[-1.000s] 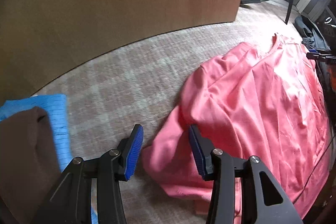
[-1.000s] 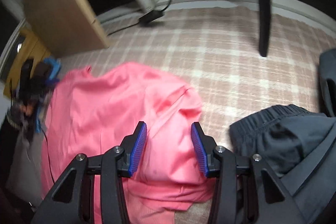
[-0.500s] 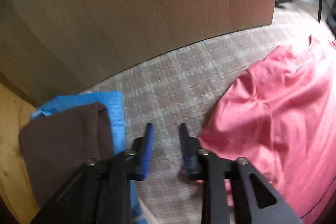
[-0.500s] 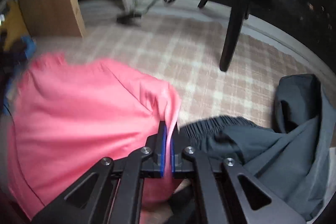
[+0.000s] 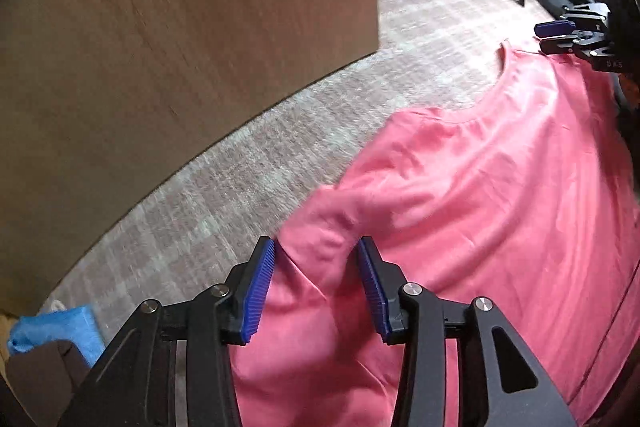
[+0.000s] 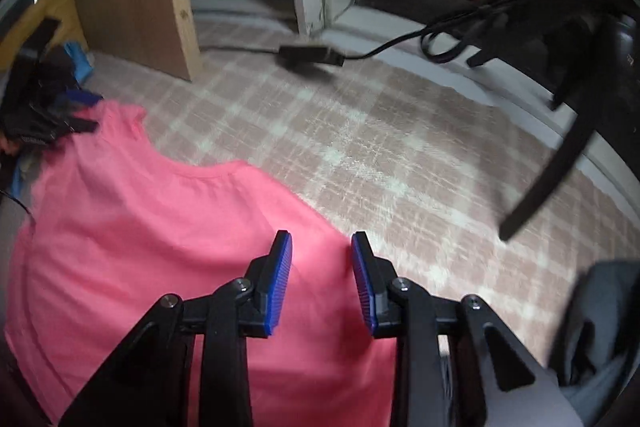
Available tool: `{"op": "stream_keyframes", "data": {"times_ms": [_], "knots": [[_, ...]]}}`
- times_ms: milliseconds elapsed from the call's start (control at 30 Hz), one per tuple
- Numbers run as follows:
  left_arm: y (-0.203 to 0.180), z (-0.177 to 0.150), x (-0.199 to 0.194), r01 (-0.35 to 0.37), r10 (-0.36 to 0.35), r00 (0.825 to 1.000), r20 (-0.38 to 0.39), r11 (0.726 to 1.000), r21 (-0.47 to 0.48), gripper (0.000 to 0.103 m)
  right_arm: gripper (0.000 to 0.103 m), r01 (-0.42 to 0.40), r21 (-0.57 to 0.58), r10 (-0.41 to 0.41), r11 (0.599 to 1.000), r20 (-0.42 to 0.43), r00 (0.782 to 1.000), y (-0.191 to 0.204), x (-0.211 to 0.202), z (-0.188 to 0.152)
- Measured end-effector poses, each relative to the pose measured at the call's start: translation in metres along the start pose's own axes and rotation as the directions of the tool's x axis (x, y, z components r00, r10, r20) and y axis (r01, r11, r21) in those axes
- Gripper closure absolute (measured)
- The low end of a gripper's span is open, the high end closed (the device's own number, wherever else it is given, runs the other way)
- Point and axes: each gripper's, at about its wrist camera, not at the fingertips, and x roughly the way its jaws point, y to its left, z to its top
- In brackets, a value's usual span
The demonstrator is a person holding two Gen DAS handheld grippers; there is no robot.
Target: Fold clothes
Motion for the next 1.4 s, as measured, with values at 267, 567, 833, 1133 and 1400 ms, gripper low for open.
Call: {"op": "stream_keyframes", "data": {"times_ms": [267, 567, 833, 1133, 1400], "knots": [[-0.011, -0.010, -0.005, -0.024, 0.024, 0.999, 0.029, 0.999, 0.032, 0.099, 0.102, -0.061, -0.042, 0.062, 0.997, 0.009, 0.998, 0.007, -0.001, -0.003], [0.001, -0.024, -0.020, -0.105, 0.110, 0.991, 0.073, 0.992, -0.066, 0.079, 0.093, 0.122, 0.026, -0.125, 0.992, 0.111, 0.986, -0.001, -0.031, 0.003], [0.021, -0.061, -0.048, -0.090, 0.095, 0.995, 0.034, 0.987, -0.130, 0.057, 0.059, -0.091, -0.076, 0.102, 0.993, 0.153, 0.983, 0.070, -0.024, 0.052], [0.042, -0.080, -0.020, -0.089, 0.080, 0.996, -0.047, 0.966, -0.241, 0.059, 0.059, -0.233, -0.078, 0.238, 0.969, 0.049, 0.970, 0.137, 0.053, 0.104], [0.016, -0.079, -0.041, -0.069, 0.082, 0.995, 0.056, 0.978, -0.197, 0.102, 0.098, -0.167, -0.166, 0.199, 0.972, 0.198, 0.960, 0.163, 0.023, 0.092]]}}
